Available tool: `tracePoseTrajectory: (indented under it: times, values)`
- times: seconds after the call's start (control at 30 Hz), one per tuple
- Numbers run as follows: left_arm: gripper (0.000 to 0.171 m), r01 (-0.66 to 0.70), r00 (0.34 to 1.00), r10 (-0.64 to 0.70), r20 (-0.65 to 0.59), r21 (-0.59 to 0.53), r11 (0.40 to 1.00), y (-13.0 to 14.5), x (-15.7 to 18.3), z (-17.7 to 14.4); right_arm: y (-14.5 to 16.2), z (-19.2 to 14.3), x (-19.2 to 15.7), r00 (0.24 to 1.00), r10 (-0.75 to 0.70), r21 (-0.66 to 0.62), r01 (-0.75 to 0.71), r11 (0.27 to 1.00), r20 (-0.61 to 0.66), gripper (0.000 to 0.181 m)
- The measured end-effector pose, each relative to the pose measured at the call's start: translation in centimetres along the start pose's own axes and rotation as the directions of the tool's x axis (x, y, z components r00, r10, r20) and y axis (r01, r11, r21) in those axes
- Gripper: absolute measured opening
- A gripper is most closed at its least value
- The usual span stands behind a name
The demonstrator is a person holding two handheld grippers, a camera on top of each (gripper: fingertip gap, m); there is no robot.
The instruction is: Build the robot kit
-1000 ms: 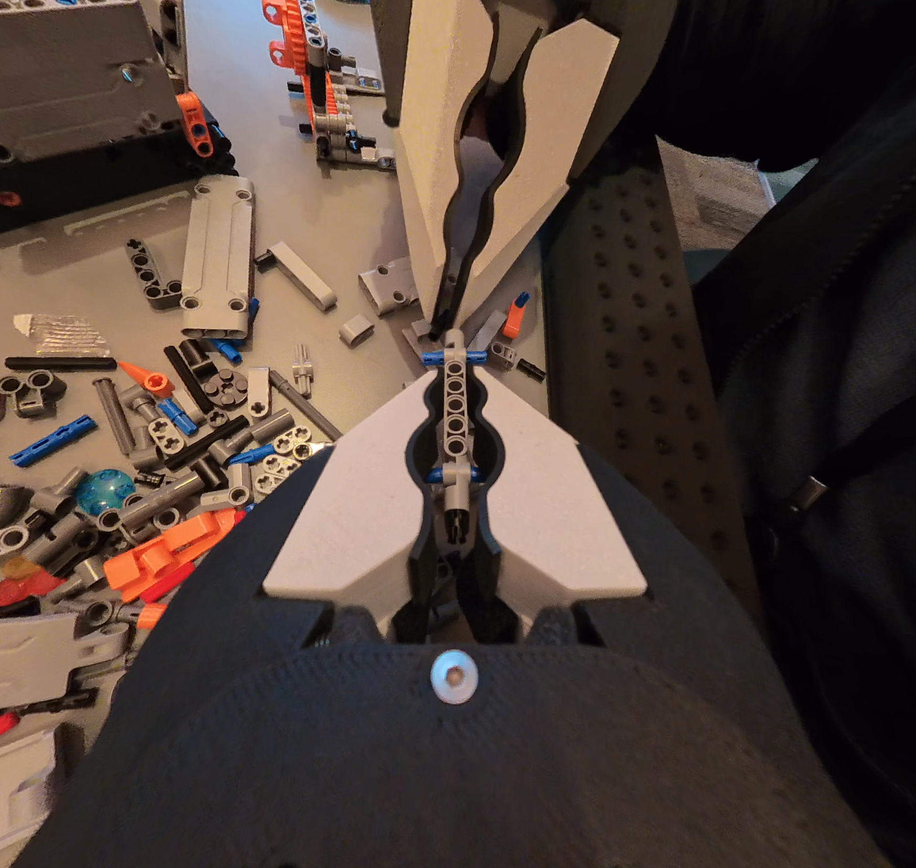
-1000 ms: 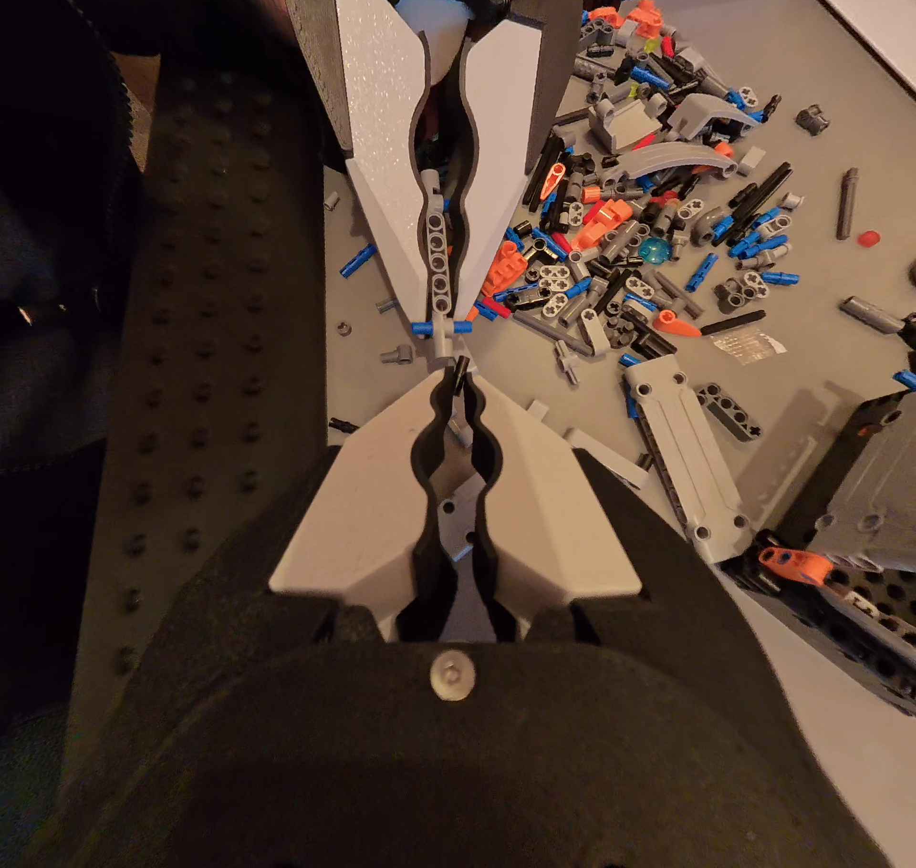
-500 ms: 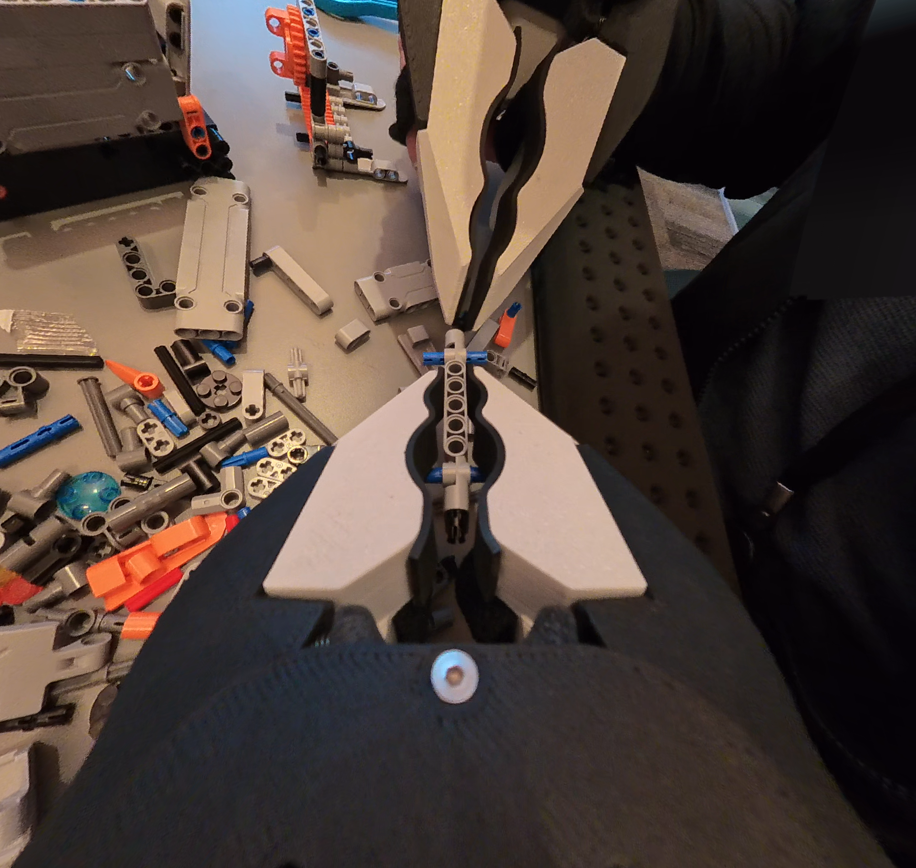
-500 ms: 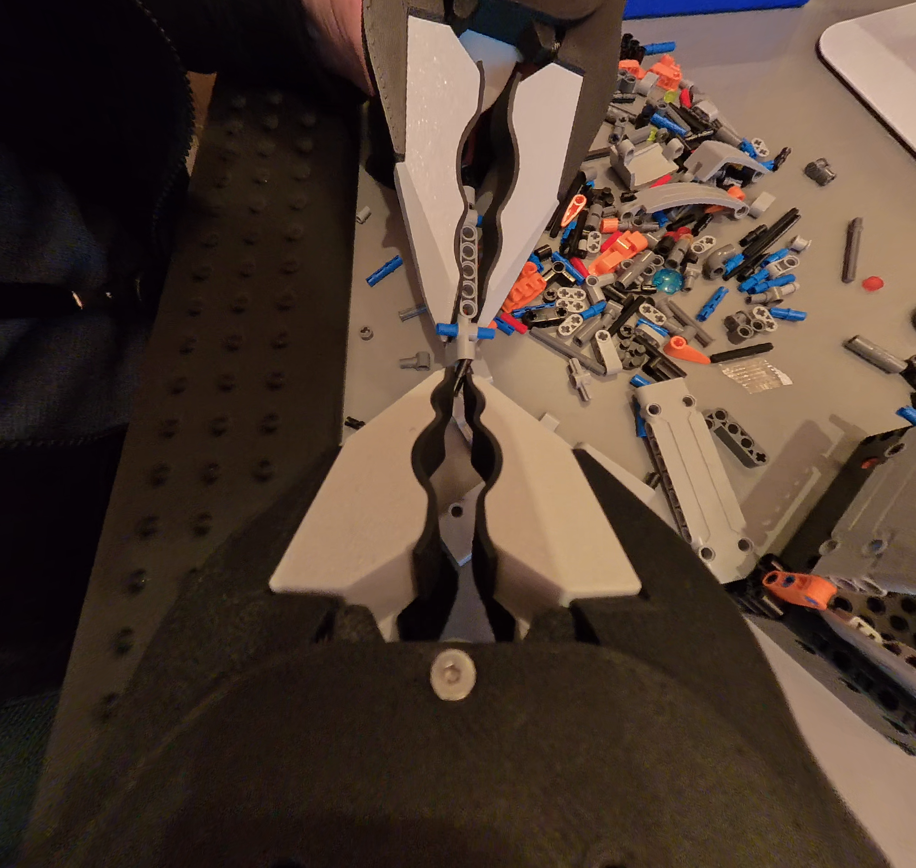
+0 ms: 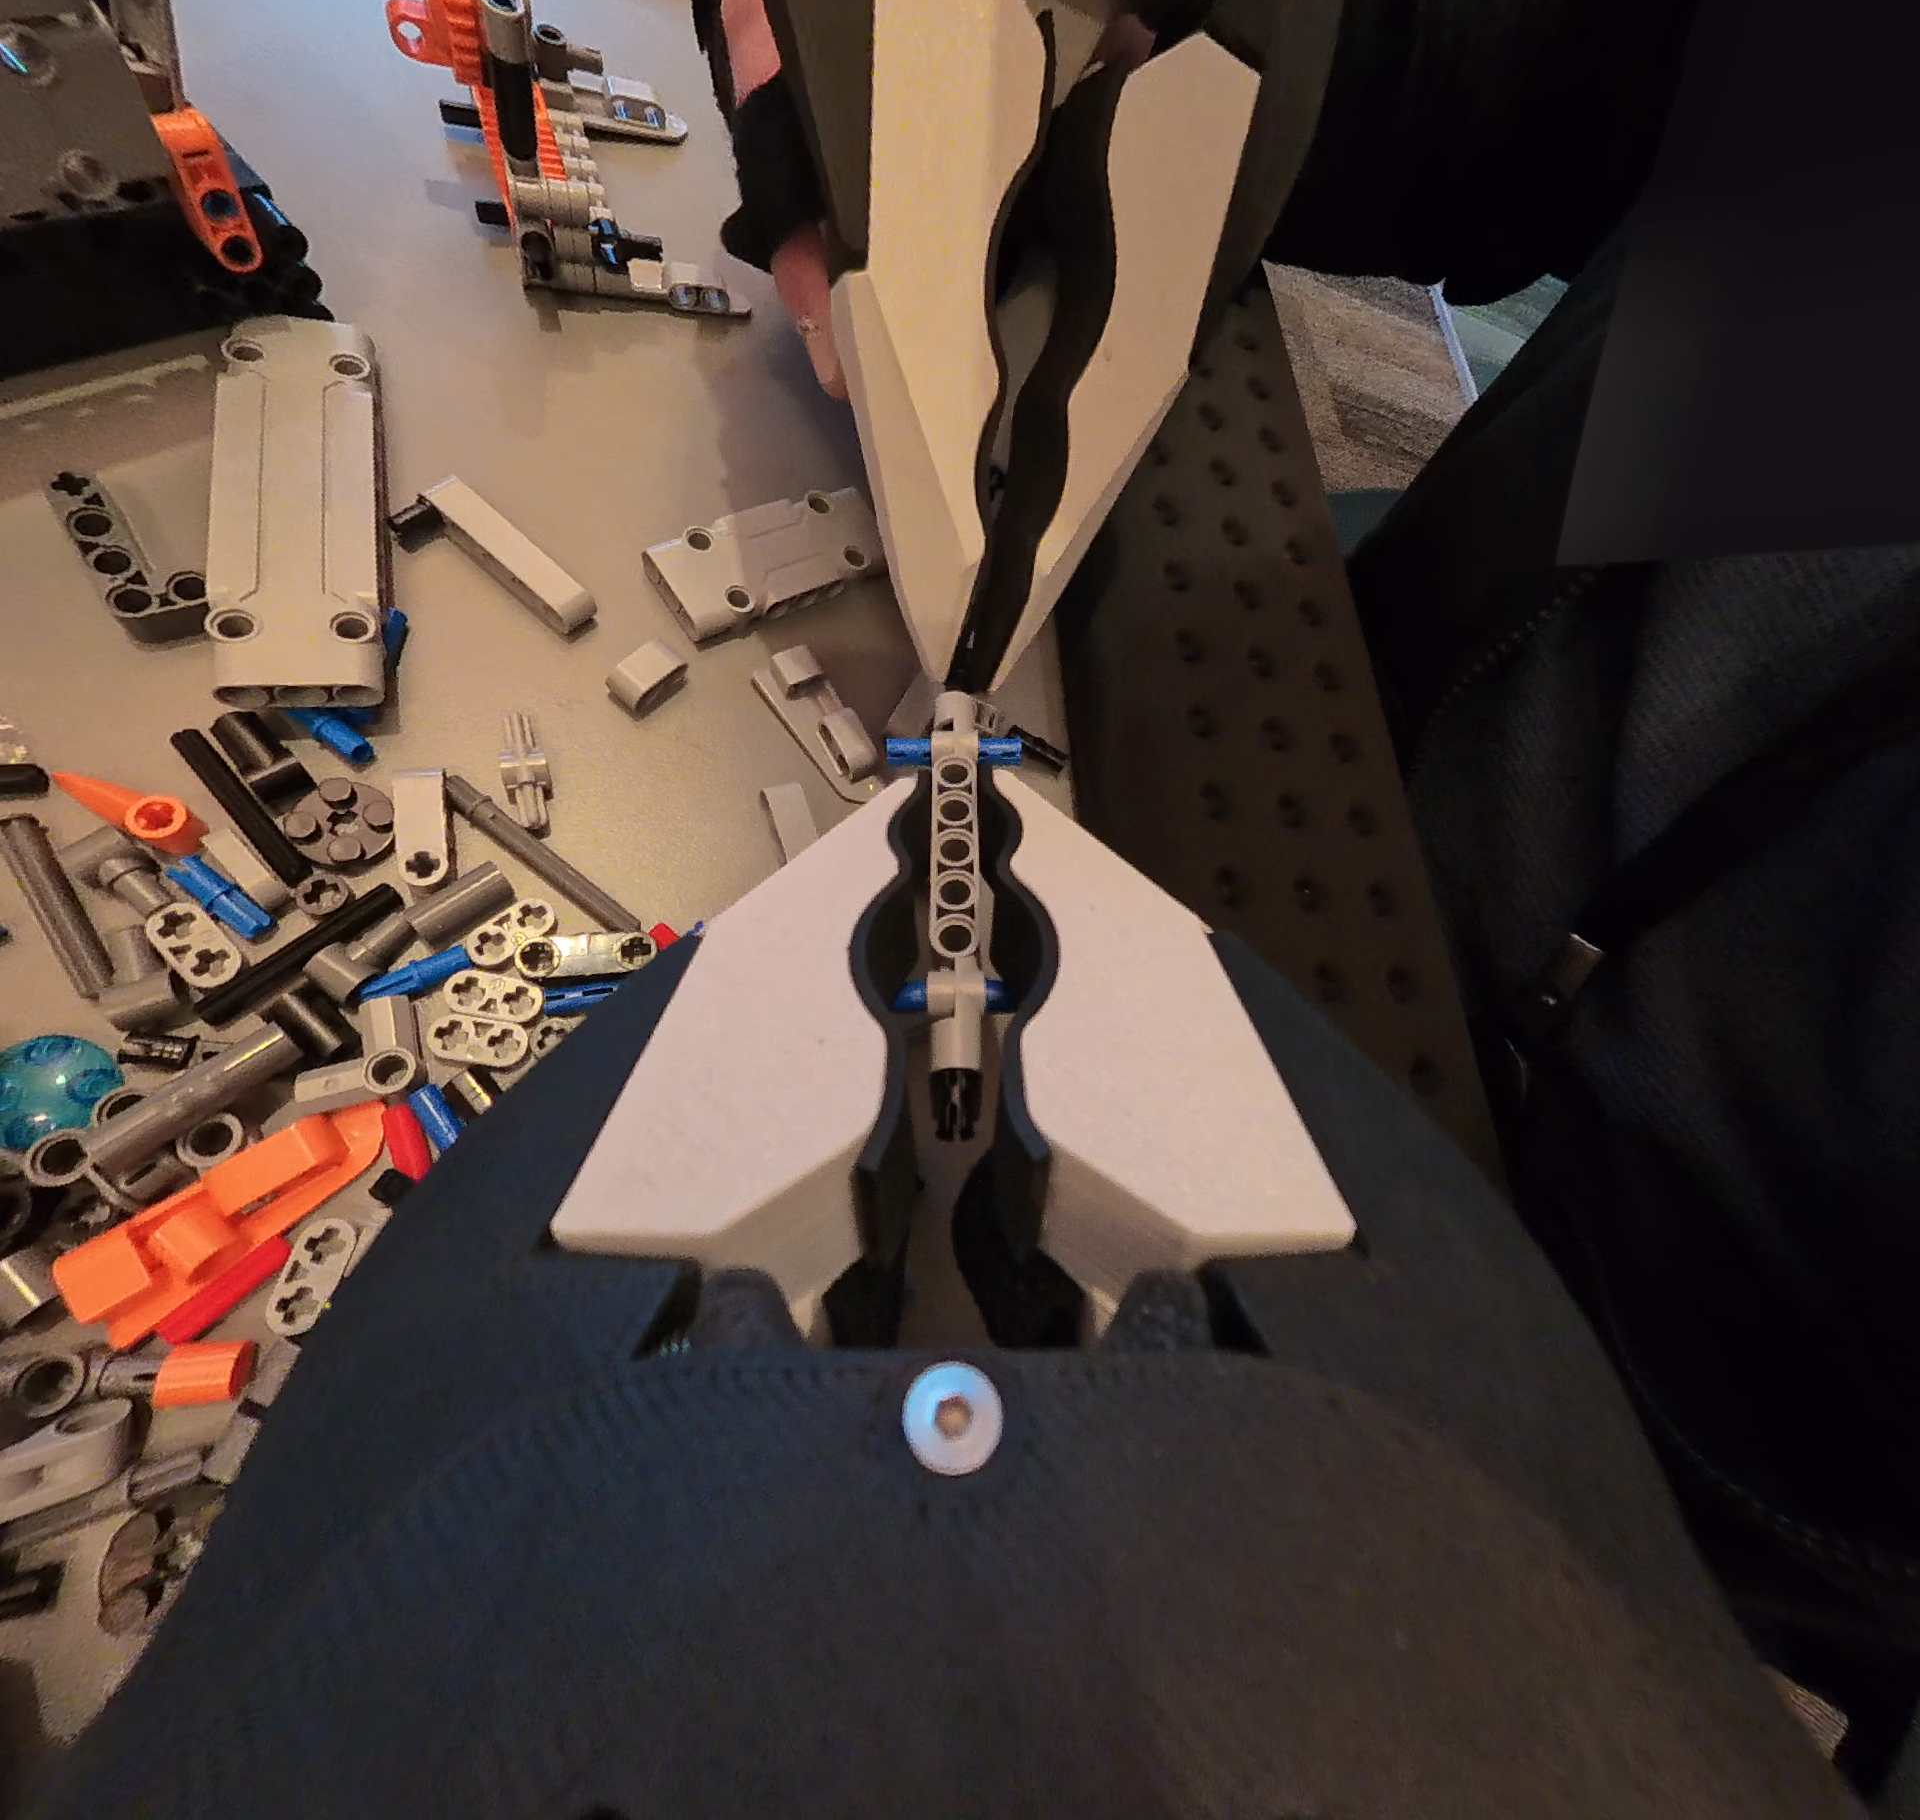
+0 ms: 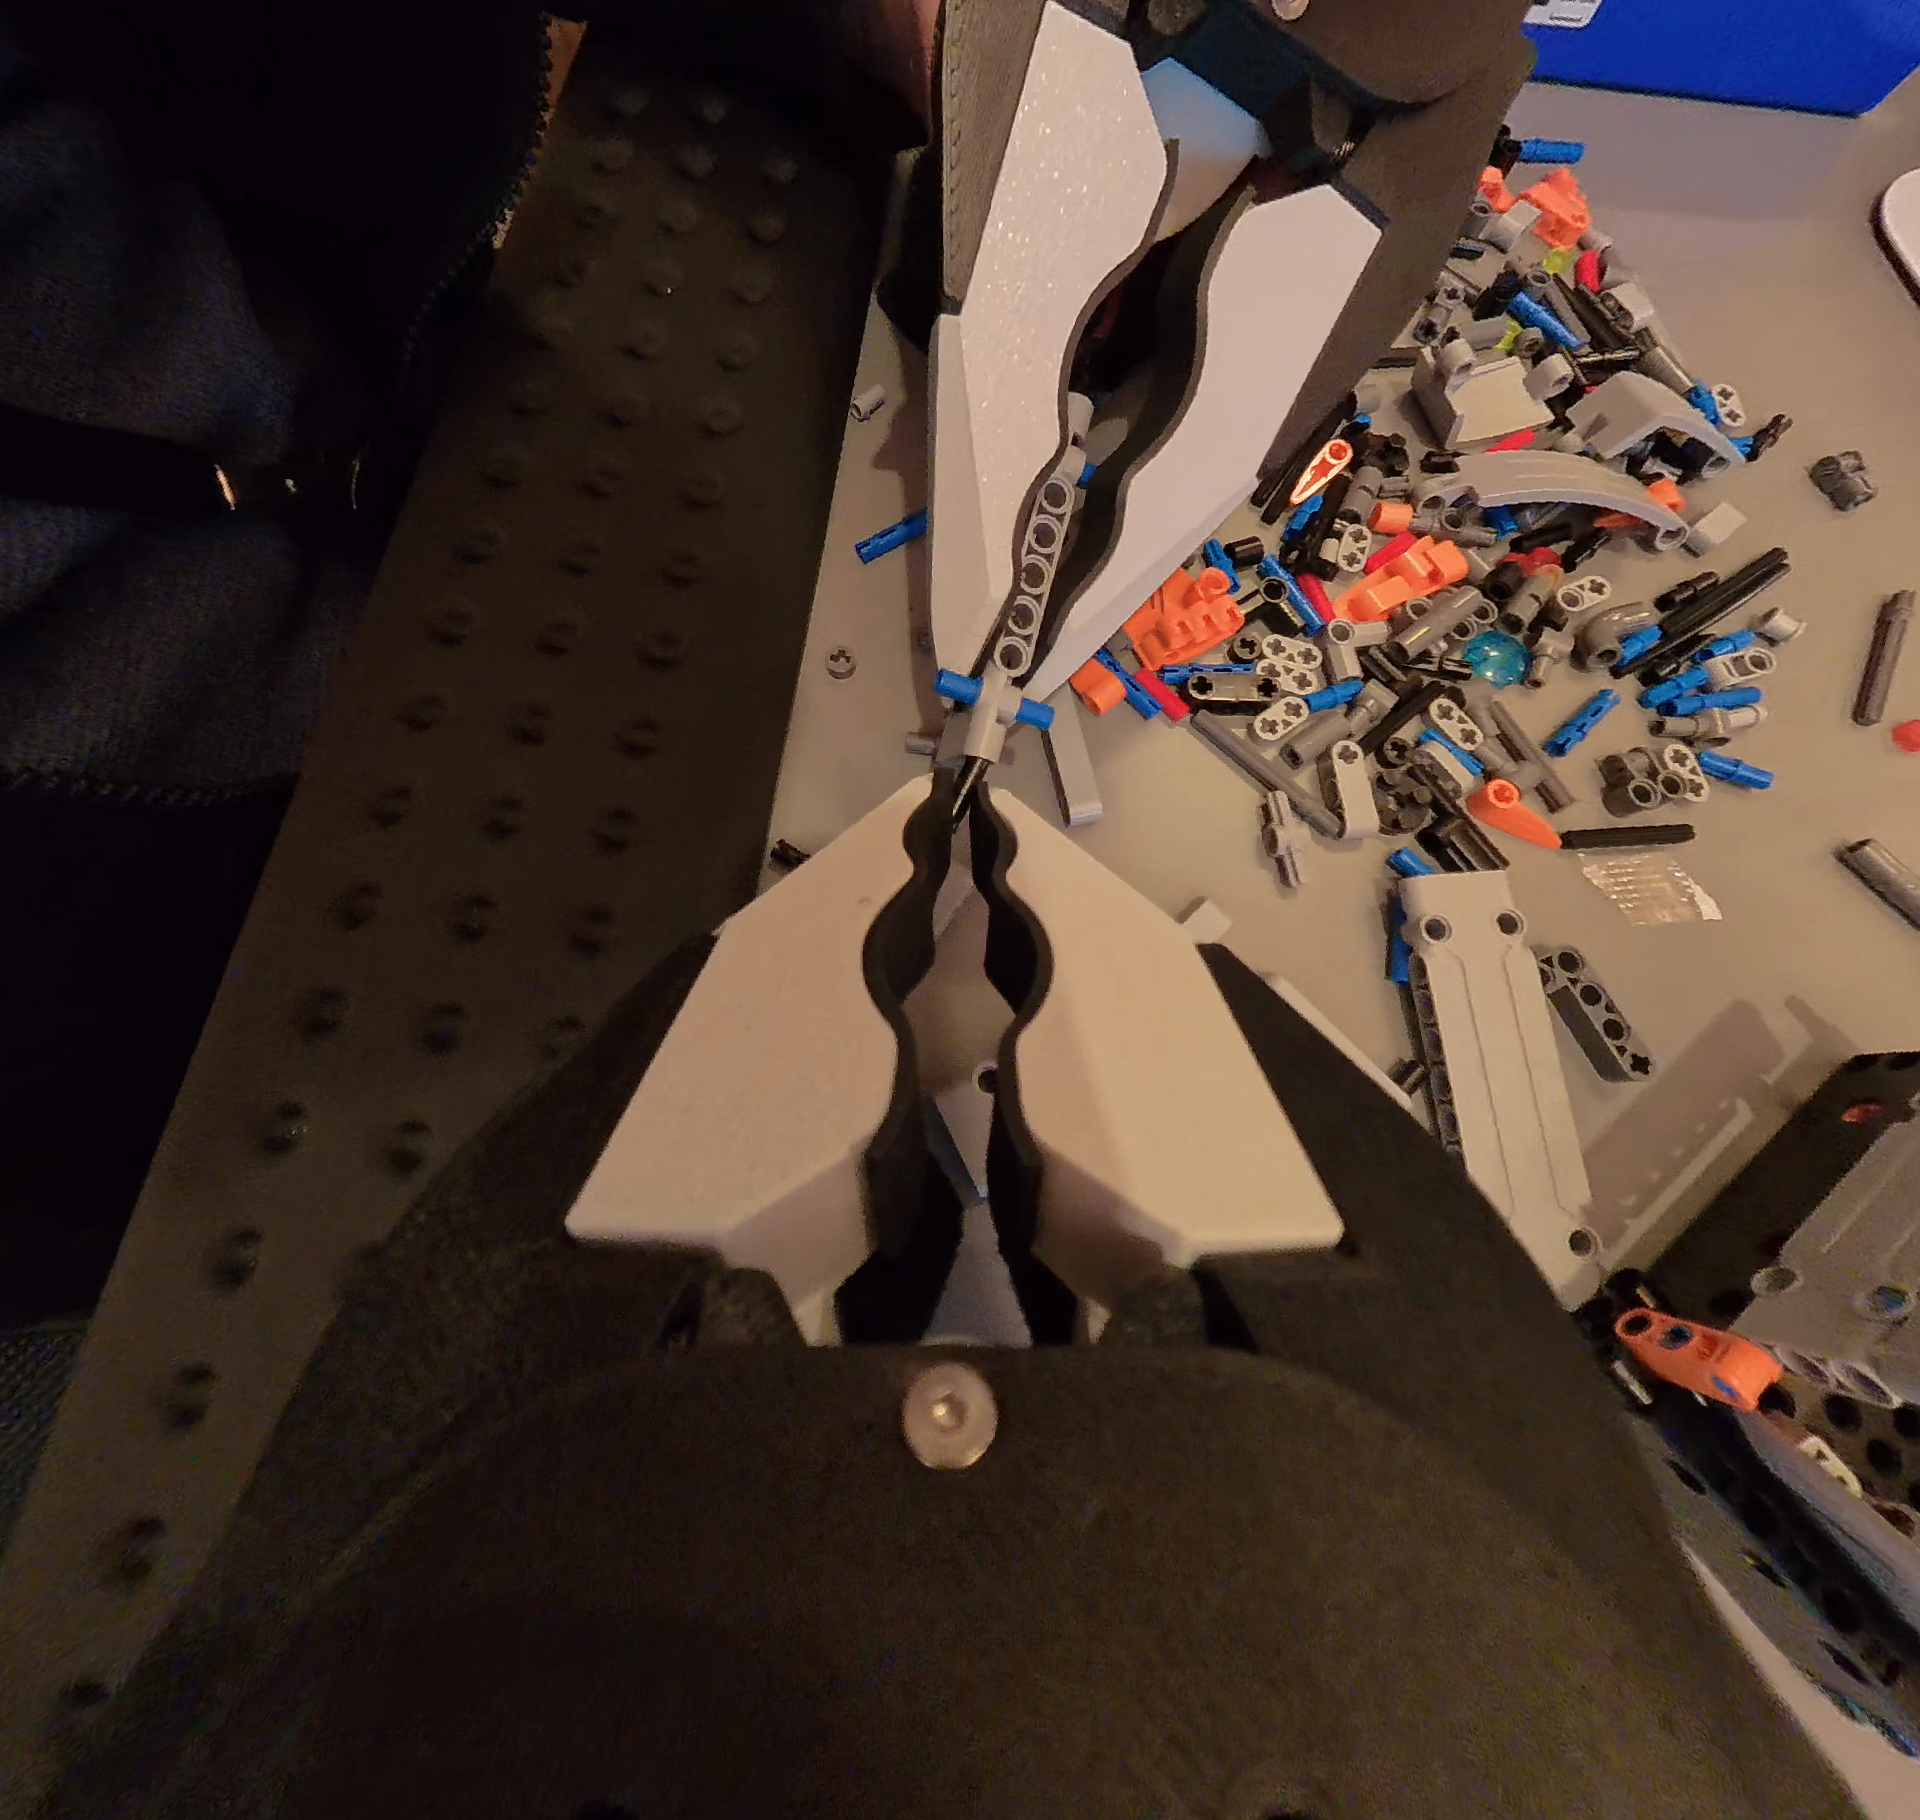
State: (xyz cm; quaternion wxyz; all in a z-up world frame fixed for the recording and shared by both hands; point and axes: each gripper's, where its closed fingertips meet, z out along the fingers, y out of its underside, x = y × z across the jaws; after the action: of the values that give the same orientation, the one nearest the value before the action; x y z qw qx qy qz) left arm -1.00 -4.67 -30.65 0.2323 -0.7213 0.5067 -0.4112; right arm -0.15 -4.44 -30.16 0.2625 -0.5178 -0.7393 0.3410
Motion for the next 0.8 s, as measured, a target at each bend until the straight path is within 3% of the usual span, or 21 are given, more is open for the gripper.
tracePoseTrajectory:
  times: [0.8]
  values:
    - [0.004,-0.072,0.997,0.066,-0.045,-0.171,0.983,1.9,1.2,1.1,1.2,1.6,-2.2,0.986,-0.150,-0.114,0.157,0.981,0.067,0.000]
